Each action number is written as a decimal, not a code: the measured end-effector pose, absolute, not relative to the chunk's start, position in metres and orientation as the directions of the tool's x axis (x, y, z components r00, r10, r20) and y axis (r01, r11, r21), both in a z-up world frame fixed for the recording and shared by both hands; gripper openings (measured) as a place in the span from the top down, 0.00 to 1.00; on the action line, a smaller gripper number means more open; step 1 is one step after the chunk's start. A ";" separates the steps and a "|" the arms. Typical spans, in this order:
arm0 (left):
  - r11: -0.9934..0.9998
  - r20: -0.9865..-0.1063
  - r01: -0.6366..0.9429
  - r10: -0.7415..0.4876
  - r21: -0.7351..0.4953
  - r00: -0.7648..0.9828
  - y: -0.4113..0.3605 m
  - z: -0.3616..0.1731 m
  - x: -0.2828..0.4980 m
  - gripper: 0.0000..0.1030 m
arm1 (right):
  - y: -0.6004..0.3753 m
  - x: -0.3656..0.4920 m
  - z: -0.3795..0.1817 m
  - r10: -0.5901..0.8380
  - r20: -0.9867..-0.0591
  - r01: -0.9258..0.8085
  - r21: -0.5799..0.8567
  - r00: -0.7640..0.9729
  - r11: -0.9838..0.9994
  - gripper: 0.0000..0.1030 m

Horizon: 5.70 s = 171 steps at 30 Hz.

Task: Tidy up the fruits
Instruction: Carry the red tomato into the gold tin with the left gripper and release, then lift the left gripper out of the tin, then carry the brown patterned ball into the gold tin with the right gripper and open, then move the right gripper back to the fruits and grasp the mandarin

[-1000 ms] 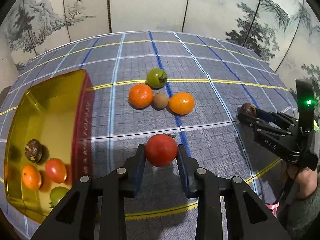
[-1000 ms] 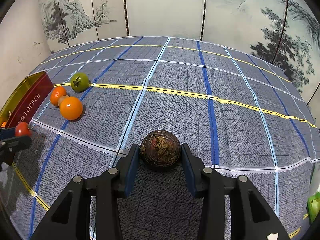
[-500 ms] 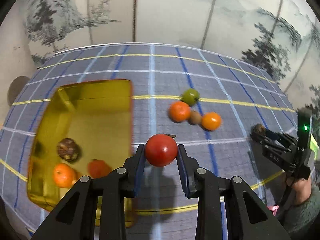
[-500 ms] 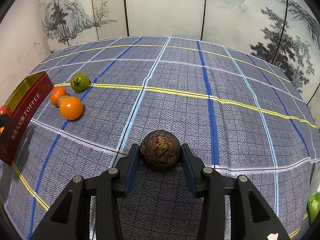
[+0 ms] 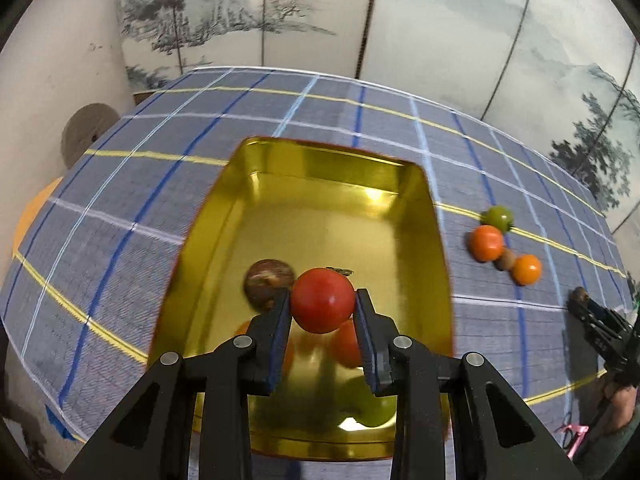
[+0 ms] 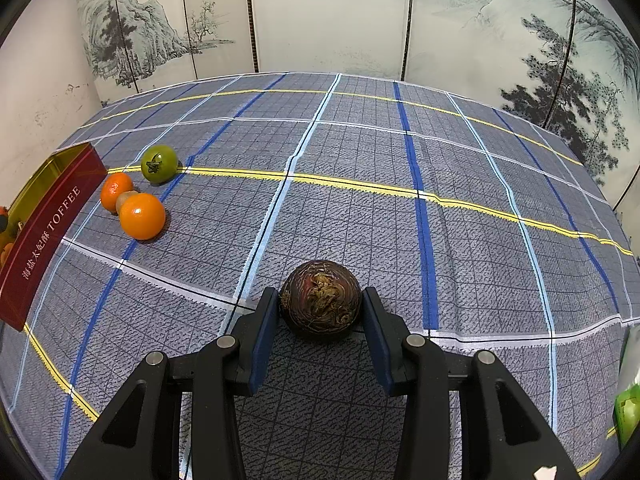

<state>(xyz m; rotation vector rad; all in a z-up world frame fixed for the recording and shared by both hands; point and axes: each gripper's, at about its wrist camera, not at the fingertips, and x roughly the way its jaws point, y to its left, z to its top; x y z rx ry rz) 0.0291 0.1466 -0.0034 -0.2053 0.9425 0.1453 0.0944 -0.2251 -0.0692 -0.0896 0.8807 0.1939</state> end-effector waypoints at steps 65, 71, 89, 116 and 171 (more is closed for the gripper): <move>0.990 -0.821 -0.137 0.051 -0.033 0.569 0.125 -0.016 0.017 0.58 | -0.224 0.093 -0.070 0.126 -0.773 -0.204 -0.004 0.622 0.979 0.62; 0.988 -0.799 -0.155 0.073 -0.025 0.597 0.129 -0.005 0.011 0.57 | -0.224 0.093 -0.070 0.121 -0.772 -0.200 -0.008 0.624 0.980 0.63; 0.971 -0.779 -0.237 0.116 -0.043 0.616 0.158 0.002 -0.009 0.45 | -0.202 0.082 -0.052 0.180 -0.743 -0.225 0.040 0.645 0.974 0.64; 0.934 -0.785 -0.356 0.207 -0.018 0.583 0.211 0.001 -0.050 0.36 | 0.028 0.027 -0.010 0.540 -0.704 -0.703 0.081 0.461 0.706 0.64; 0.939 -0.784 -0.343 0.203 -0.014 0.586 0.204 0.008 -0.056 0.36 | 0.037 0.022 -0.015 0.554 -0.699 -0.694 0.114 0.453 0.711 0.57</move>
